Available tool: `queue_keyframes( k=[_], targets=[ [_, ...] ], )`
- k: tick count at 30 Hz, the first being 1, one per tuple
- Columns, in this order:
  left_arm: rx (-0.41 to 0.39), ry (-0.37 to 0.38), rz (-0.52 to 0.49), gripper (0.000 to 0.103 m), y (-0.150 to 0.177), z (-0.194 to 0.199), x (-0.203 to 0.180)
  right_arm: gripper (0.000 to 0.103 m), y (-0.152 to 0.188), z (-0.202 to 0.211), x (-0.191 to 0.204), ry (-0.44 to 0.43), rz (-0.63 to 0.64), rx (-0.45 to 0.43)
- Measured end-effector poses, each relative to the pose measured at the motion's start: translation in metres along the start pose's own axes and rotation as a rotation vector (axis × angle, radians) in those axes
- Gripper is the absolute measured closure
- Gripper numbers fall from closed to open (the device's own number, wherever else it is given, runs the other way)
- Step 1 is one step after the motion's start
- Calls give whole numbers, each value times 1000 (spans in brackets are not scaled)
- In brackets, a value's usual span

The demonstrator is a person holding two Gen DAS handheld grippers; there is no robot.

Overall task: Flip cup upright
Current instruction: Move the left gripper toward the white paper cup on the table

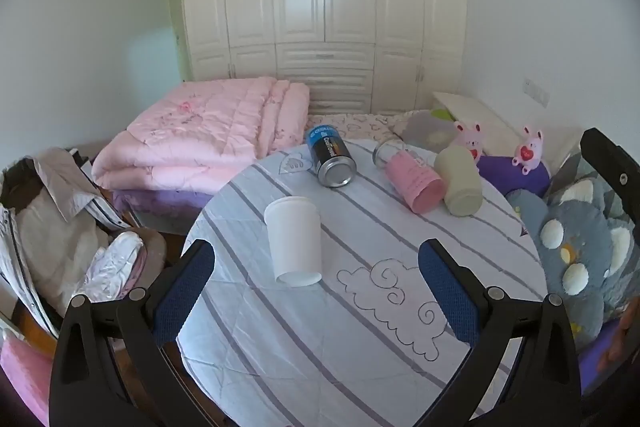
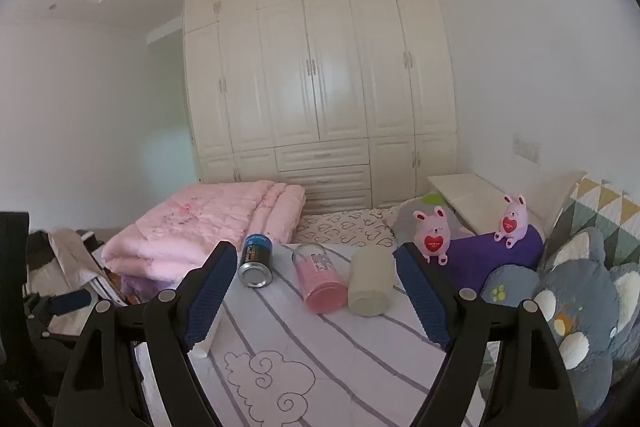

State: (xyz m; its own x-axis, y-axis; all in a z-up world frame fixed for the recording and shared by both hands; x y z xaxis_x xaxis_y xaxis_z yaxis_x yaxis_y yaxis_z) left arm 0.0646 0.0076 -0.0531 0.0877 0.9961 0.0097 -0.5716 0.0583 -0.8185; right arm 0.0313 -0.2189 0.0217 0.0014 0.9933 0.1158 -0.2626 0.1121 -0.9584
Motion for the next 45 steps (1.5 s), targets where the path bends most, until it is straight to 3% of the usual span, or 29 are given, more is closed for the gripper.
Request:
queue_keyframes(
  k=[24, 31, 45],
  targets=[
    [45, 3, -7, 0, 5, -31, 9, 20, 19, -30, 10, 0, 72, 85],
    [82, -19, 42, 0, 5, -46, 27, 20, 30, -41, 17, -9, 67, 122],
    [176, -40, 38, 0, 12, -85, 34, 20, 44, -75, 29, -53, 68, 183]
  ],
)
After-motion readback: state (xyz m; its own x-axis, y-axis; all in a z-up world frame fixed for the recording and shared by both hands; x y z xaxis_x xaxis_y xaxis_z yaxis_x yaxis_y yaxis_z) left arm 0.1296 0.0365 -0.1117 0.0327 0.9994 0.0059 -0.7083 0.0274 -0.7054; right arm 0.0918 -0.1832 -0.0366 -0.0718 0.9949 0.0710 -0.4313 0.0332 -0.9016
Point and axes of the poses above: each gripper's, at about its wrist camera, not at the fingertips, and z roughly against the way its jaws point, x to its left, y to its underside, the point moved 8 cm from there along -z, roughly the way its jaws point, and after that the axes turned 1 degree about -x, right-handed, at the moved point
